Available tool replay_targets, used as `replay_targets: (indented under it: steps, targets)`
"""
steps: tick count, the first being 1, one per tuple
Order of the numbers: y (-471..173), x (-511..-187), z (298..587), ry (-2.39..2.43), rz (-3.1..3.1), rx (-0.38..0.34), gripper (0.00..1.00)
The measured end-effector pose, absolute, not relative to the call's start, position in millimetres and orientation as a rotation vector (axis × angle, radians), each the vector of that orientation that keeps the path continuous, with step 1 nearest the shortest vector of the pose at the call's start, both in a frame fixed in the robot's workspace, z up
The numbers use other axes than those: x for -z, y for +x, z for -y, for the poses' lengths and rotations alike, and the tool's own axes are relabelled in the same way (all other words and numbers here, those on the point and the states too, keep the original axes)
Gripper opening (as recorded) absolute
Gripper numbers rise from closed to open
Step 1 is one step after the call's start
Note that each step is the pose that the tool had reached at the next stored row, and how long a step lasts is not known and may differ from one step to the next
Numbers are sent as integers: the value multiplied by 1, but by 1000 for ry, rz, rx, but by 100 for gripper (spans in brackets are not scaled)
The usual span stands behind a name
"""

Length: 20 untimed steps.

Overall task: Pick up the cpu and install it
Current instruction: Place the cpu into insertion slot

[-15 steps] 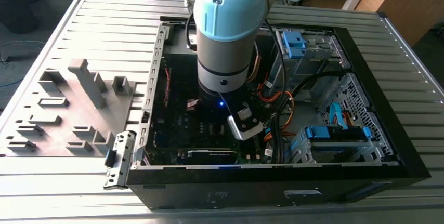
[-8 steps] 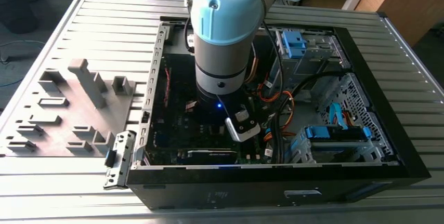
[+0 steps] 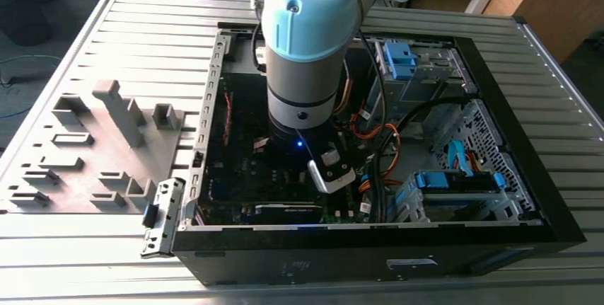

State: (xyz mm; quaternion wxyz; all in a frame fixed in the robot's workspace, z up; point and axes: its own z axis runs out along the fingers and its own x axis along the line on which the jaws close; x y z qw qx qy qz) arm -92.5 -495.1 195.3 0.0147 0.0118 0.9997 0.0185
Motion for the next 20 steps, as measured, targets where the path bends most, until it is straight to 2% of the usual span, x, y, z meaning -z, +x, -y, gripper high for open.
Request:
replay_targets:
  steps: [20]
  targets:
    - [-92,-194,495,36,-3111,-57,11]
